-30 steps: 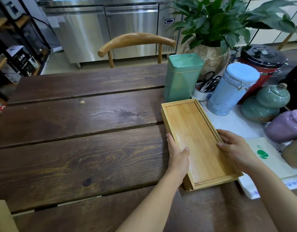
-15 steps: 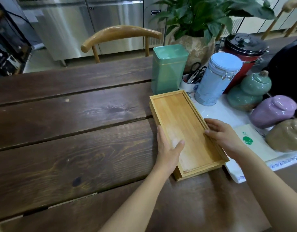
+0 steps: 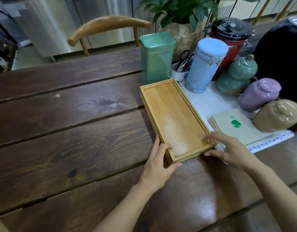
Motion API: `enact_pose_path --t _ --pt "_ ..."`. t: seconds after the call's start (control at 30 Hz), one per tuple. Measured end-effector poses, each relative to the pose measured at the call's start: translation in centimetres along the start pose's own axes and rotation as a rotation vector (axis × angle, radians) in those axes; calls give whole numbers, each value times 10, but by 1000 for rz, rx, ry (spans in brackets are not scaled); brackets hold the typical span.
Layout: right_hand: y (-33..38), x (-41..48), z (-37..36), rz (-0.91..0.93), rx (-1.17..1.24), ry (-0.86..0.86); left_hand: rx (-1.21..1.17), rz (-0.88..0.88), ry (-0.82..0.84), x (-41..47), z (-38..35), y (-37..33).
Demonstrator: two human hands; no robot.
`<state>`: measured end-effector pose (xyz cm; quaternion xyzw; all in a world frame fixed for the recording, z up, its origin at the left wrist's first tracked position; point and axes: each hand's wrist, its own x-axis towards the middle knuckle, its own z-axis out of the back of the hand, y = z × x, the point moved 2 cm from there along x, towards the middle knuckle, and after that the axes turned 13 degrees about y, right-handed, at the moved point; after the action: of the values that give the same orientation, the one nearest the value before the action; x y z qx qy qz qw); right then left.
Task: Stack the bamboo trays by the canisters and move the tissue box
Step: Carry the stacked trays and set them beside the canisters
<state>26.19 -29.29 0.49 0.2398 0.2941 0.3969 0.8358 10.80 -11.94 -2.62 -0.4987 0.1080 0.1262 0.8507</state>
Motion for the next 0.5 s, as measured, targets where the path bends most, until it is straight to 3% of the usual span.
enact_pose_path --t 0.13,0.5 --pt "-6 -1 -2 -48 32 -89 -9 -30 -35 1 0 -1" --pt "-8 0 -5 -55 14 -86 27 -30 -44 2 0 1"
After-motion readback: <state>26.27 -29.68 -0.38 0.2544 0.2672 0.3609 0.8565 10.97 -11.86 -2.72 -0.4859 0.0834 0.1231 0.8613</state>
